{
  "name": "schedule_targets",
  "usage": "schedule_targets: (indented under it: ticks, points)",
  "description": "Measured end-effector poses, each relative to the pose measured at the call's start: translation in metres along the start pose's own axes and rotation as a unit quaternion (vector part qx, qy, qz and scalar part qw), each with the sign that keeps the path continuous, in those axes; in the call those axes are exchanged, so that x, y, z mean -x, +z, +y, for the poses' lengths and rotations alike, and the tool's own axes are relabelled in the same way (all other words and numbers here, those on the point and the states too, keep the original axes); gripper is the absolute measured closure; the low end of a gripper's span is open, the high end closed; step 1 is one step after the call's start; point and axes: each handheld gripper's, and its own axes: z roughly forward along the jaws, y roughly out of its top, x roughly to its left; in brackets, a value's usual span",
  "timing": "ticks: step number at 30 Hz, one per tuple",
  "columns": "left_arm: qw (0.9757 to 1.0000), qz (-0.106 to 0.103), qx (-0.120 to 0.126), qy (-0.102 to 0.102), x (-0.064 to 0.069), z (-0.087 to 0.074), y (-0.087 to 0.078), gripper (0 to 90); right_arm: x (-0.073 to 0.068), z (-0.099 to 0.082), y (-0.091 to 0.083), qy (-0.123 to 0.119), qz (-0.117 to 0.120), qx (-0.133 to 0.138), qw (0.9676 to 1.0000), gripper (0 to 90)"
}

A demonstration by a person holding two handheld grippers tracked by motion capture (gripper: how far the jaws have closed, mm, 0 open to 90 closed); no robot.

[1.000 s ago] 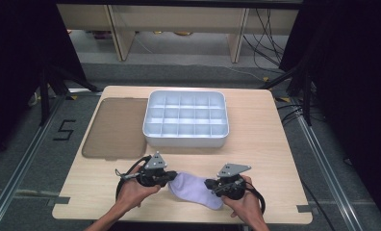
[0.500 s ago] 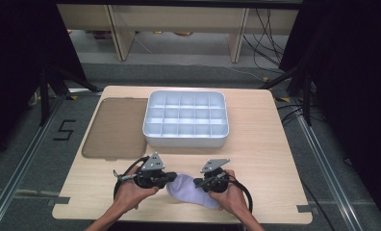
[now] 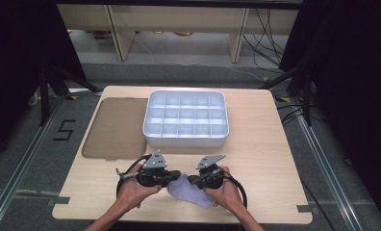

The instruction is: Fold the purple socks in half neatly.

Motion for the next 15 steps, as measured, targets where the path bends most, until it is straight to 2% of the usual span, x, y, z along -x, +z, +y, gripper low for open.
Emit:
schedule_targets:
  ticks: [2,3,5,6,7,9,10,11,13,14,15]
  points:
    - [1.0,0.0,-0.001,0.007,-0.001,0.0,-0.001,87.5,0.0,0.0,-0.005,0.0,-0.006,0.002,1.0,88.8]
    - [1.0,0.002,-0.001,0.006,0.0,0.0,-0.001,87.5,0.003,-0.003,-0.016,-0.012,-0.028,0.011,0.9995,88.8]
    - [1.0,0.003,-0.001,0.004,0.0,0.0,-0.001,87.5,0.004,-0.005,-0.02,-0.008,-0.032,0.008,0.9994,88.8]
    - [1.0,0.001,0.001,0.005,0.001,0.0,-0.001,87.5,0.007,-0.009,-0.026,-0.004,-0.038,-0.007,0.9993,88.8]
    - [1.0,0.003,0.0,0.005,0.001,0.001,-0.002,87.5,0.009,-0.012,-0.025,0.001,-0.042,-0.019,0.9989,88.9]
    - [1.0,0.002,-0.002,0.006,0.002,0.002,-0.002,87.4,0.011,-0.014,-0.022,-0.007,-0.041,-0.024,0.9989,88.9]
    - [1.0,-0.001,0.001,0.005,0.003,0.002,-0.001,87.5,0.012,-0.016,-0.019,-0.003,-0.042,-0.024,0.9988,89.1]
    - [1.0,-0.001,0.006,0.005,0.005,0.004,-0.001,87.4,0.012,-0.013,-0.015,0.006,-0.028,-0.027,0.9992,89.3]
    - [0.9999,-0.002,0.006,0.009,0.005,0.005,-0.001,87.4,0.012,-0.011,-0.012,0.003,-0.029,-0.023,0.9993,89.6]
    - [0.9999,-0.006,0.01,0.008,0.006,0.008,-0.001,87.4,0.012,-0.007,-0.006,0.001,-0.023,-0.035,0.9991,90.0]
    - [0.9999,-0.006,0.01,0.008,0.006,0.008,-0.001,87.4,0.012,-0.007,-0.006,0.001,-0.023,-0.035,0.9991,90.0]
